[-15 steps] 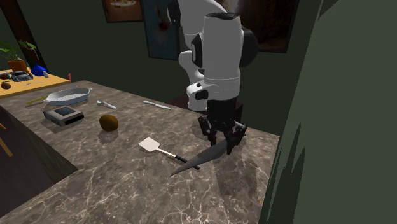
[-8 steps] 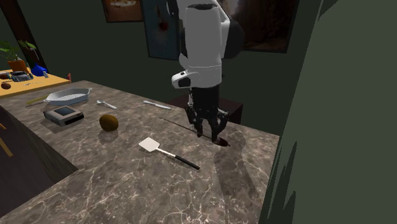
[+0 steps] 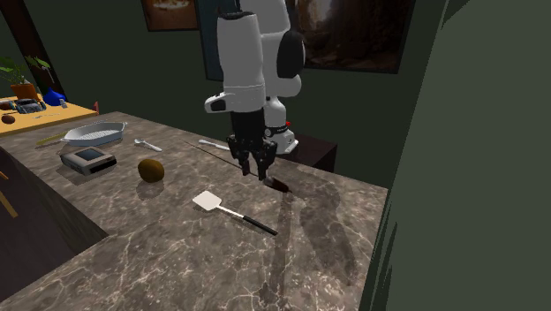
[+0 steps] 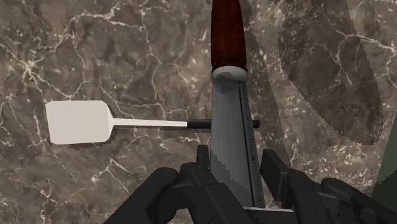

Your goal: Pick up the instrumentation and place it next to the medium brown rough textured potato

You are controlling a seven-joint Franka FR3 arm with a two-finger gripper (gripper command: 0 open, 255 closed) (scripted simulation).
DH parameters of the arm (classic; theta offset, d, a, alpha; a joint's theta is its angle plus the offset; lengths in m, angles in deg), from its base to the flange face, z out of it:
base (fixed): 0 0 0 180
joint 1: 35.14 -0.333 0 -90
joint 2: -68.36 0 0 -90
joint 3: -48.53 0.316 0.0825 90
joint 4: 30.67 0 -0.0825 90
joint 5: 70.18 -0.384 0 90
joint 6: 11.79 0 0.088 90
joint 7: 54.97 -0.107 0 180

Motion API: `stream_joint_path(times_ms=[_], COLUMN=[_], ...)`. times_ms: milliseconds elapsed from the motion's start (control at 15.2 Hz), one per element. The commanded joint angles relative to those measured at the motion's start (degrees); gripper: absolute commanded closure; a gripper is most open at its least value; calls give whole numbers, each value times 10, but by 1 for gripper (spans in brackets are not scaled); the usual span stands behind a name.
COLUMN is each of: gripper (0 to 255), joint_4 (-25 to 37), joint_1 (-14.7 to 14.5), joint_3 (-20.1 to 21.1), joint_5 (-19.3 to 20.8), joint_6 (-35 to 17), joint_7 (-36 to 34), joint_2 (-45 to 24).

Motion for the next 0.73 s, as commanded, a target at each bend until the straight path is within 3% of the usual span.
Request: stream_joint_path(times_ms=[0,660], gripper=[255,255], joint_4=[-30,-137], joint_1=[16,86], joint_3=[-7,-73], joint_5=[-16,-68], joint_6=[-7,-14], joint_7=[33,202], joint_2=[24,119])
